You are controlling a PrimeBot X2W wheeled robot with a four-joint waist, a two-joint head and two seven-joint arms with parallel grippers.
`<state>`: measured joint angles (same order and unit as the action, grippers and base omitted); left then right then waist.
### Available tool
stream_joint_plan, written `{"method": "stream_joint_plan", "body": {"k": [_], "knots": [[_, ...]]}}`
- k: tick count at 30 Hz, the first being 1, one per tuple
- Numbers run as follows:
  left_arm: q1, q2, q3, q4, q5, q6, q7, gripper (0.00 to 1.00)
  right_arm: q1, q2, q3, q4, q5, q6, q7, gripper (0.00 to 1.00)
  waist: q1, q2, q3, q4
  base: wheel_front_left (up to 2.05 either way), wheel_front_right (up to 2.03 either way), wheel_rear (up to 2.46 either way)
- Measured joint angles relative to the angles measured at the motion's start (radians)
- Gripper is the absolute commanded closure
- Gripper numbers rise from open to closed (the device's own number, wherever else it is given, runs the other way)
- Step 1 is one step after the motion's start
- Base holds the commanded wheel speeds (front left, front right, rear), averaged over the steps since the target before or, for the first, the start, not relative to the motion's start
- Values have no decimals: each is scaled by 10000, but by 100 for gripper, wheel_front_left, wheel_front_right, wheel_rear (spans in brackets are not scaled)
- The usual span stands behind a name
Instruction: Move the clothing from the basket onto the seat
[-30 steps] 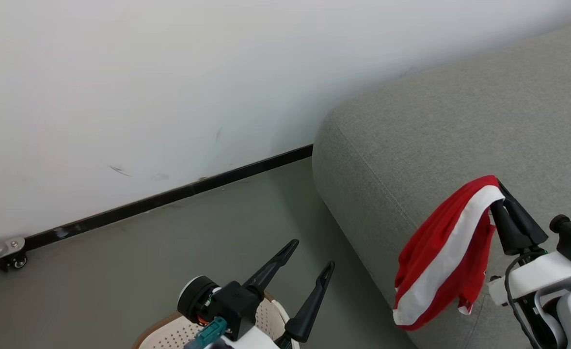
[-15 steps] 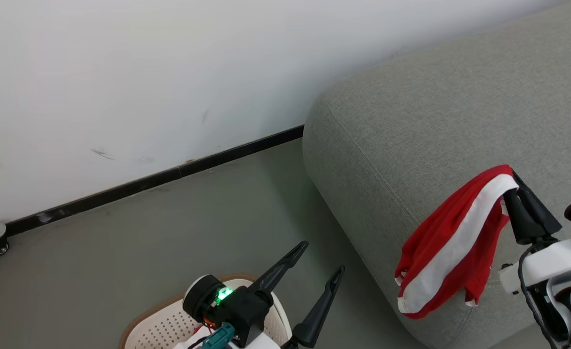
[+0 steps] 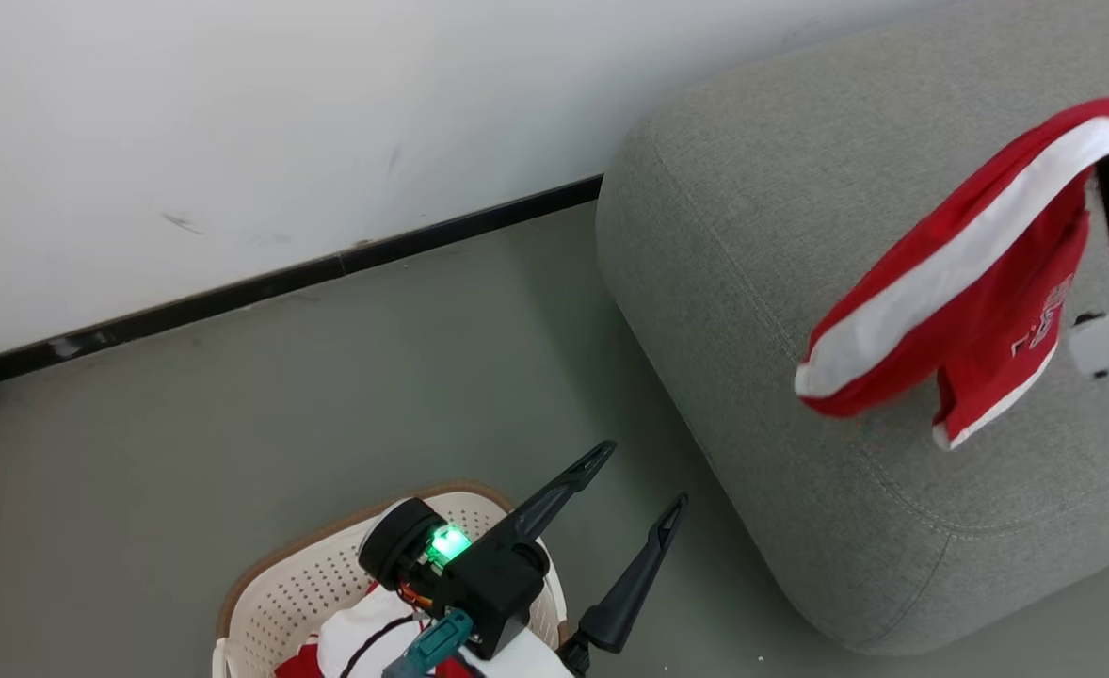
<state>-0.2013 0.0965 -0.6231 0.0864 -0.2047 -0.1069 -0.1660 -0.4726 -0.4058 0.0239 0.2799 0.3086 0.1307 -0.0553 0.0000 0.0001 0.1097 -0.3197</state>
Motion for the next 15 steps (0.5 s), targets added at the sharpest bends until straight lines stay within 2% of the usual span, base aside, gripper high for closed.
{"method": "stream_joint_plan", "body": {"k": [6, 15], "knots": [[-474, 75, 71, -318, 242, 2, 163, 0, -1476, -621, -583, 520, 13, 0, 355, 100, 1, 0, 604, 82, 0, 0, 0], [-944, 291, 194, -779, 454, 10, 366, 0, -2697, -1191, -1624, 1559, 96, 0, 527, 100, 1, 0, 1372, 240, 0, 0, 0]]}}
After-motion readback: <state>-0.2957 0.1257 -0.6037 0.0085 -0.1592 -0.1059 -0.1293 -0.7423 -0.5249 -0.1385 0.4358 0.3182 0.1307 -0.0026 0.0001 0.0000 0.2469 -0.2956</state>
